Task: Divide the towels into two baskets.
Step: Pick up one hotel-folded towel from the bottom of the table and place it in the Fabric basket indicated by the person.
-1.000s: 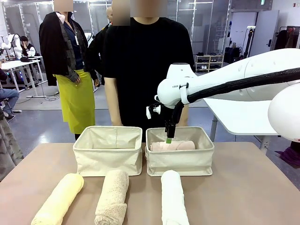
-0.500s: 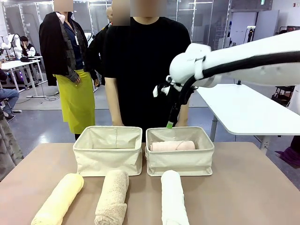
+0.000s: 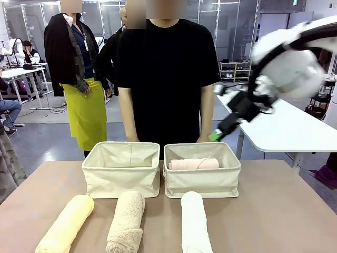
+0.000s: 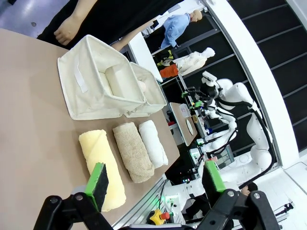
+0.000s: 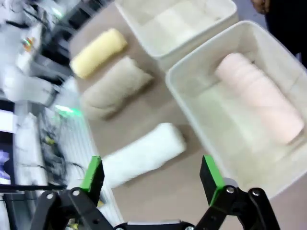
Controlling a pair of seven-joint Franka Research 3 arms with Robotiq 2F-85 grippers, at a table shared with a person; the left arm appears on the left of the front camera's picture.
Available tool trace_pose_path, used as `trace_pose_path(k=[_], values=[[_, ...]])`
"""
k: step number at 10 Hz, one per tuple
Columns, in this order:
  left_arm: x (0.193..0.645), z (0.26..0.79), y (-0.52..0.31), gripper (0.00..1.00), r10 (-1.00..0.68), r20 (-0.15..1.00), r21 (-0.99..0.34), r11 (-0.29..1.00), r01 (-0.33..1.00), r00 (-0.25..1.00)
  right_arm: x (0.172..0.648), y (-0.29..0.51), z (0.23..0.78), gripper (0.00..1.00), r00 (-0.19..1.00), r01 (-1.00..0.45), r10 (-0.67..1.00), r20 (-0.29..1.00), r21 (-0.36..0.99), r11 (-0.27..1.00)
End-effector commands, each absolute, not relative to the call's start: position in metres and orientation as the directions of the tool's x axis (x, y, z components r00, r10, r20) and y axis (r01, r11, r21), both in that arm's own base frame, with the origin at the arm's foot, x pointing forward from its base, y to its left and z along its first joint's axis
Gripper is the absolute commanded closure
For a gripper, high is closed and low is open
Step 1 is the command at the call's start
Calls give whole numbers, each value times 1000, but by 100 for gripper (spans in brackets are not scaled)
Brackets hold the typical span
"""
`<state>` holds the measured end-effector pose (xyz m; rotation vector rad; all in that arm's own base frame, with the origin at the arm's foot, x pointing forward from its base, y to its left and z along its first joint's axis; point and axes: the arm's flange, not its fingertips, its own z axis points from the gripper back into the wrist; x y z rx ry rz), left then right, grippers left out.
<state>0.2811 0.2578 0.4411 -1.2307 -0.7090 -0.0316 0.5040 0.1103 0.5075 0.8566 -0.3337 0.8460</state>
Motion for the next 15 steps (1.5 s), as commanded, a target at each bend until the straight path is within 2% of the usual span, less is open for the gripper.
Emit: trace_pose_path(k=[1, 5, 6, 8, 10, 11, 13, 15], values=[[278, 442, 259, 0, 348, 517, -845, 352, 402, 782, 468, 39, 500, 0, 746, -666, 321, 584, 669, 330], [278, 442, 259, 0, 348, 517, -845, 352, 402, 782, 419, -78, 479, 0, 885, -463, 86, 457, 847, 261], [278, 442, 259, 0, 348, 517, -845, 352, 402, 782, 398, -102, 465, 0, 904, -428, 85, 419, 884, 189], [278, 442, 259, 0, 348, 517, -845, 352, 402, 782, 355, -143, 439, 0, 918, -396, 55, 392, 909, 133], [278, 442, 259, 0, 348, 517, -845, 352, 402, 782, 331, -166, 408, 0, 947, -320, 18, 321, 940, 114], [278, 442, 259, 0, 348, 517, -845, 352, 402, 782, 324, -173, 397, 0, 945, -326, -2, 328, 941, 92], [278, 442, 259, 0, 348, 517, -845, 352, 402, 782, 321, -182, 390, 0, 937, -330, -77, 341, 935, 128], [278, 442, 259, 0, 348, 517, -845, 352, 402, 782, 321, -177, 395, 0, 956, -289, -20, 293, 951, 107]])
